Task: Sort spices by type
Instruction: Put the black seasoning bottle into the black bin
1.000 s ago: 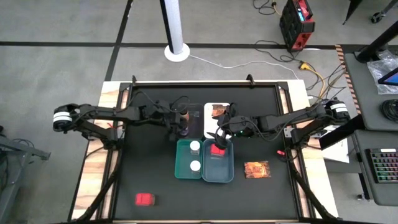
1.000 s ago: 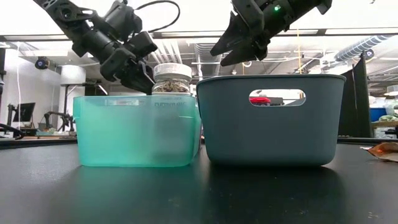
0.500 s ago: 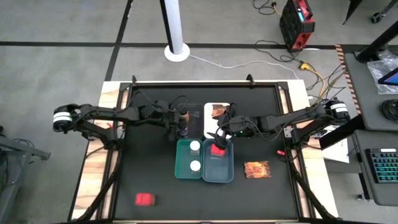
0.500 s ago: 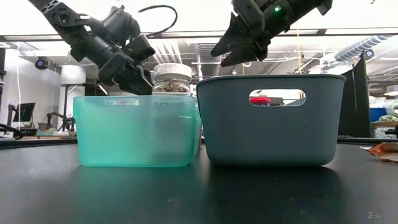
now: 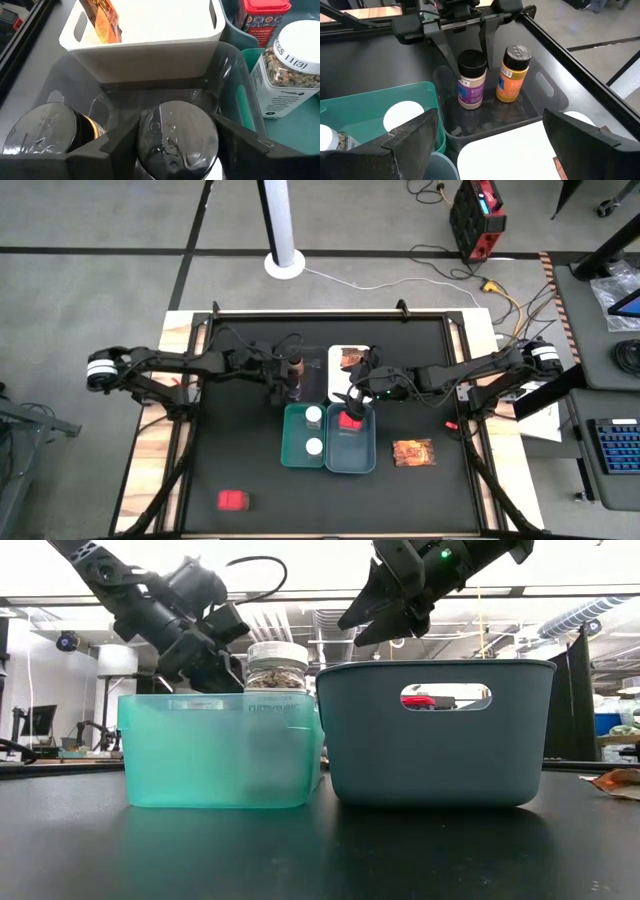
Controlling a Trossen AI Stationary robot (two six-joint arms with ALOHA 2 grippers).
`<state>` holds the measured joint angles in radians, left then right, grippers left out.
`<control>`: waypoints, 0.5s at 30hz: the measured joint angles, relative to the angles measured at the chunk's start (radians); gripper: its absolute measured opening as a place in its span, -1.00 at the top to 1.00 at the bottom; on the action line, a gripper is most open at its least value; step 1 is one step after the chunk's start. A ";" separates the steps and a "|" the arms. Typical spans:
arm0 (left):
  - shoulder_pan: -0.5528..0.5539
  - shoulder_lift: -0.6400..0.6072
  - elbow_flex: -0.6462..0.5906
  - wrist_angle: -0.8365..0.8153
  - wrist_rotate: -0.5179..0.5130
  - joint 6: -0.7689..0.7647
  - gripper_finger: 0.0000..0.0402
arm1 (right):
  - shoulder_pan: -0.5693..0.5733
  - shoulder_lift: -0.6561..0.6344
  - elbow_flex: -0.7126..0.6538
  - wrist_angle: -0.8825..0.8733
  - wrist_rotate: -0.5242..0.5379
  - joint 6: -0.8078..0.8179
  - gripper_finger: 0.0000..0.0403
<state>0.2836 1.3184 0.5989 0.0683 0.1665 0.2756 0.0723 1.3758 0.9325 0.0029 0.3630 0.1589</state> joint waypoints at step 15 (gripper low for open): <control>0.000 0.014 0.007 -0.008 -0.003 0.000 -0.11 | 0.000 0.000 0.000 0.003 0.000 0.004 -0.74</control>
<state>0.2836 1.3323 0.6058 0.0608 0.1631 0.2753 0.0723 1.3762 0.9325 0.0060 0.3634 0.1632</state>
